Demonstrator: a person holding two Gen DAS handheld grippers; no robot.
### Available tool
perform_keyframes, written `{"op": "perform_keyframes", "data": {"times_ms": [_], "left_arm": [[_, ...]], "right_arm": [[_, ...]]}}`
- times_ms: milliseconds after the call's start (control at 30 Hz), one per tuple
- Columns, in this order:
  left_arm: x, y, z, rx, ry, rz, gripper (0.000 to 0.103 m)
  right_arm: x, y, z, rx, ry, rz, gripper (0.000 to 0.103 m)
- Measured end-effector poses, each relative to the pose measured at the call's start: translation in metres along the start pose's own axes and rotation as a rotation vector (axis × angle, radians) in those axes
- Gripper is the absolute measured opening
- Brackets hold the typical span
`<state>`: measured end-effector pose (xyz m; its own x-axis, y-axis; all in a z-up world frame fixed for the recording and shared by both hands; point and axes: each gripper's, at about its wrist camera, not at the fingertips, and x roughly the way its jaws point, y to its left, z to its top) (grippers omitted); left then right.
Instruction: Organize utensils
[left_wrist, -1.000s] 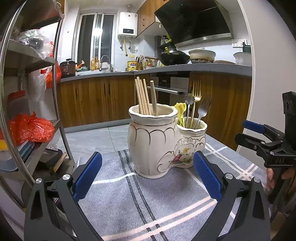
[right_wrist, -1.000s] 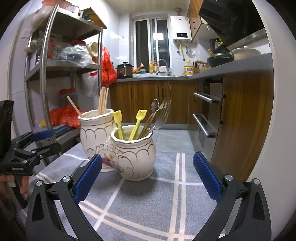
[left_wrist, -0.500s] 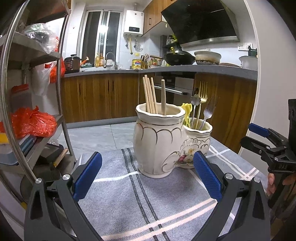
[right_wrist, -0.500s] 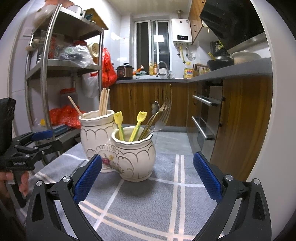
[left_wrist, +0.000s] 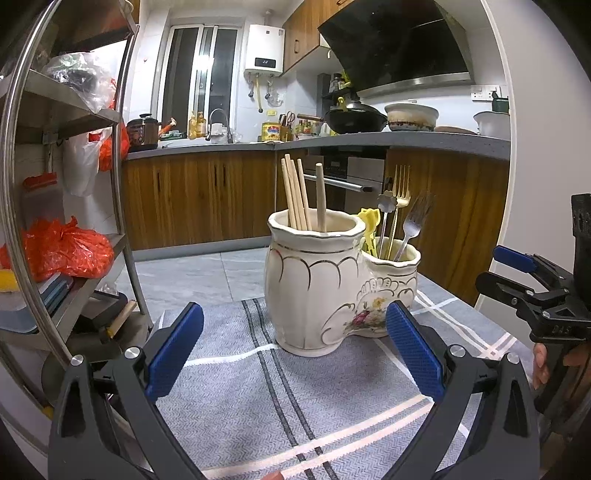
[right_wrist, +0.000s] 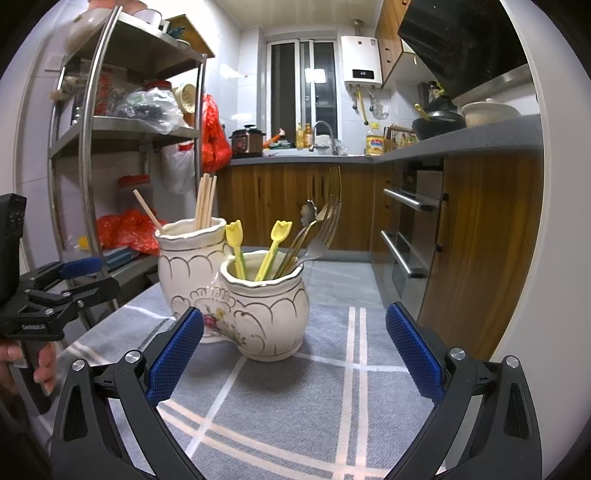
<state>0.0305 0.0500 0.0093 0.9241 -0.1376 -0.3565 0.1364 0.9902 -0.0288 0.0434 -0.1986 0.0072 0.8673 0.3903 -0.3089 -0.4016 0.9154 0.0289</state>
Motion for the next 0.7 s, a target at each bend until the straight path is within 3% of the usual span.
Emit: {"op": "perform_keyframes", "data": {"times_ms": [700], "left_arm": [[-0.0053, -0.0013, 0.0004, 0.009, -0.019, 0.008, 0.097]], "right_arm": [[-0.0003, -0.0014, 0.0001, 0.001, 0.001, -0.002, 0.098]]}}
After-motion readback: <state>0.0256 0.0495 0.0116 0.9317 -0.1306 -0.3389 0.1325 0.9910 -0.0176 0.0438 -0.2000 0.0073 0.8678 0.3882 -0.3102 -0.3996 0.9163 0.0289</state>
